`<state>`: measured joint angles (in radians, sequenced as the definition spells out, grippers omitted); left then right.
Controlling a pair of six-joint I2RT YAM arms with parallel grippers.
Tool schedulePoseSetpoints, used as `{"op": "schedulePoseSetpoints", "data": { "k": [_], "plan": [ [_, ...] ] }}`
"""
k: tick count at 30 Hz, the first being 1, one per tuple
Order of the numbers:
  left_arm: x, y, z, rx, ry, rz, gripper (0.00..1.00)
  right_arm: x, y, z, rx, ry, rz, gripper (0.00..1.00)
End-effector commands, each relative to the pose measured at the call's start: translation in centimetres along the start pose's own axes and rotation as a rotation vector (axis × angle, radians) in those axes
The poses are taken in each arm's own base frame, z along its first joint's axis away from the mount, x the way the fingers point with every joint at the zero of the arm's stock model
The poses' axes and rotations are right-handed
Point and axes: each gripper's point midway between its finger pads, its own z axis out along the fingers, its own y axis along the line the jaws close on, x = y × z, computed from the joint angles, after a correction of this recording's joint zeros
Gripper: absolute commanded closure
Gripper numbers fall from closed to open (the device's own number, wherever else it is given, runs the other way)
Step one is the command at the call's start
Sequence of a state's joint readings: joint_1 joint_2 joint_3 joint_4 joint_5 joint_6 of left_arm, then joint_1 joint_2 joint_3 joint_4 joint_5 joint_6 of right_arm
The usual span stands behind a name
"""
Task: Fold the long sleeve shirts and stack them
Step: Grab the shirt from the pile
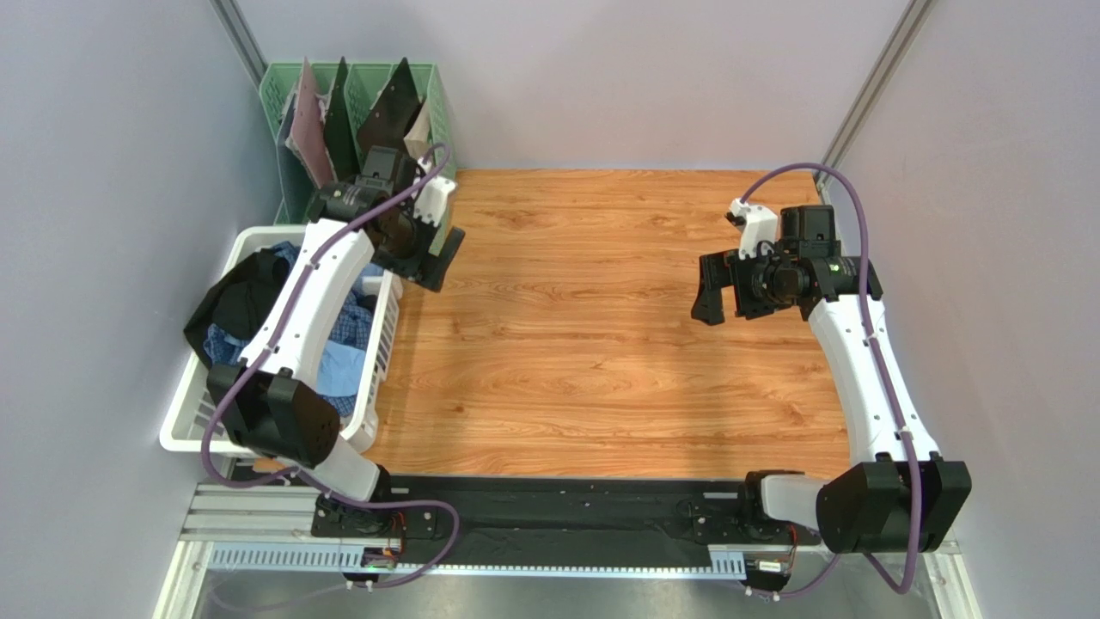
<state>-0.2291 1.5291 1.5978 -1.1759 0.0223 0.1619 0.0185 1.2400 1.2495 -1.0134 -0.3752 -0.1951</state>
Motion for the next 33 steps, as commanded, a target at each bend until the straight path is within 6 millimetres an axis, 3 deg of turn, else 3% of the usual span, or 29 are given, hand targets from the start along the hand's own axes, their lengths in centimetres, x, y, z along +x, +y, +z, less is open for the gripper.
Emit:
{"op": "schedulePoseSetpoints", "data": {
  "k": [1,3,6,8,11,18,21,26,33],
  "plan": [
    [-4.2,2.7,-3.6,-0.115,-0.082,0.054,0.01,-0.5,0.7,-0.5,-0.028,-0.014,0.006,0.00],
    [-5.8,3.7,-5.0,-0.145,-0.120,0.070,0.01,-0.8,0.7,-0.6,-0.029,-0.019,0.005,0.00],
    [-6.2,5.9,-6.1,-0.175,-0.114,0.078,0.02,-0.8,0.7,-0.5,-0.037,-0.010,0.008,0.00],
    [-5.1,7.3,-6.3,-0.169,-0.078,0.083,0.09,-0.8,0.7,-0.4,-0.040,-0.003,0.011,0.00],
    [-2.6,9.5,-6.6,-0.178,-0.027,0.134,0.14,-0.7,0.7,-0.2,-0.042,0.004,0.014,0.00],
    [7.2,13.0,-5.5,-0.224,0.198,0.271,0.23,-0.6,0.7,0.4,-0.059,0.022,0.023,0.00],
    [9.7,14.2,-5.1,-0.254,0.257,0.331,0.24,-0.3,0.8,0.6,-0.063,0.031,0.024,0.00],
    [12.3,15.9,-4.4,-0.309,0.351,0.417,0.23,-0.2,0.8,0.6,-0.067,0.034,0.024,0.00],
    [14.6,15.8,-2.0,-0.247,0.423,0.482,0.24,-0.3,0.9,0.6,-0.070,0.034,0.023,0.00]
  ]
}}
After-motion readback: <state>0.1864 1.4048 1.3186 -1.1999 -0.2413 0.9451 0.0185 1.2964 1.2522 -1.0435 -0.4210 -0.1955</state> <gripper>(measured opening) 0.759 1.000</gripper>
